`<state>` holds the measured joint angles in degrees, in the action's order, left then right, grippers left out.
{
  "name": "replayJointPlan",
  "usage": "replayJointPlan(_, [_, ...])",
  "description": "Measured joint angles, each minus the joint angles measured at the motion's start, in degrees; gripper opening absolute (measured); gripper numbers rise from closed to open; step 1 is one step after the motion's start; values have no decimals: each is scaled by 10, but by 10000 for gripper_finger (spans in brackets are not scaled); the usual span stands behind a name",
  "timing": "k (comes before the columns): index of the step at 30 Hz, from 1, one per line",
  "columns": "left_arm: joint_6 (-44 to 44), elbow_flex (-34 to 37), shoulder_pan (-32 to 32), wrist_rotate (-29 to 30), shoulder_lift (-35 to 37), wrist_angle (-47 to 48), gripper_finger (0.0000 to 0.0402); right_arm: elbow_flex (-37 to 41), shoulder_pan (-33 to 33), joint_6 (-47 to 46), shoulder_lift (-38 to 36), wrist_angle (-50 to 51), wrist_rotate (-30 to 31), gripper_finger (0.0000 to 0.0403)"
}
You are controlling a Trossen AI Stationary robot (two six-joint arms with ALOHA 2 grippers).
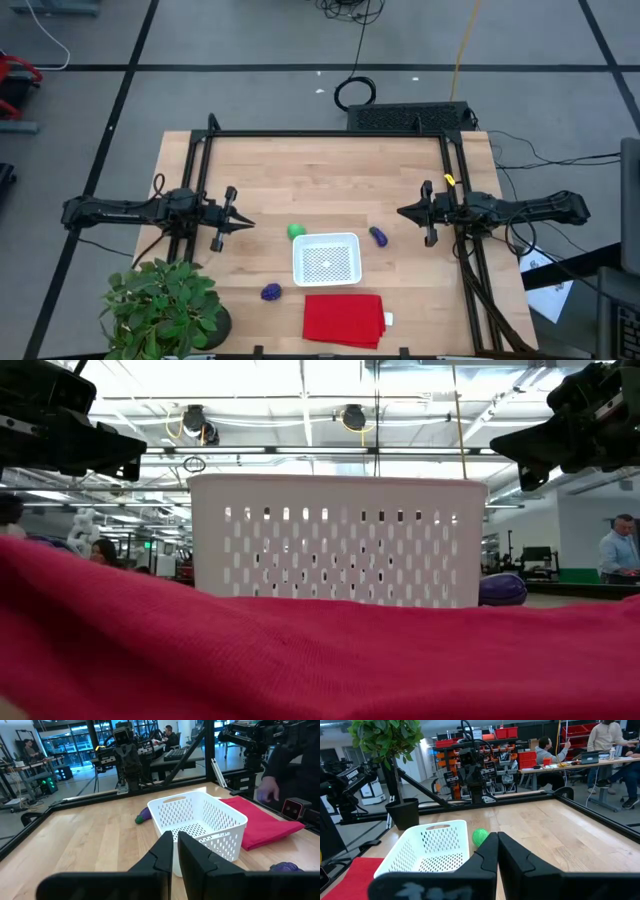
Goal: Pick and placing Produce into tupperware
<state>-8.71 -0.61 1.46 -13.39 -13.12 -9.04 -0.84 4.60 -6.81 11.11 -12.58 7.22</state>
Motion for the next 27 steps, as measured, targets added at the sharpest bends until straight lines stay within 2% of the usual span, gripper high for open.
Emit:
replayJointPlan(24, [0,0,0,0,0,0,31,0,0,0,0,0,0,0])
replayJointPlan(25, [0,0,0,0,0,0,31,0,0,8,0,0,0,0])
replayJointPlan(27, [0,0,0,0,0,0,31,0,-1,93,0,-1,2,0])
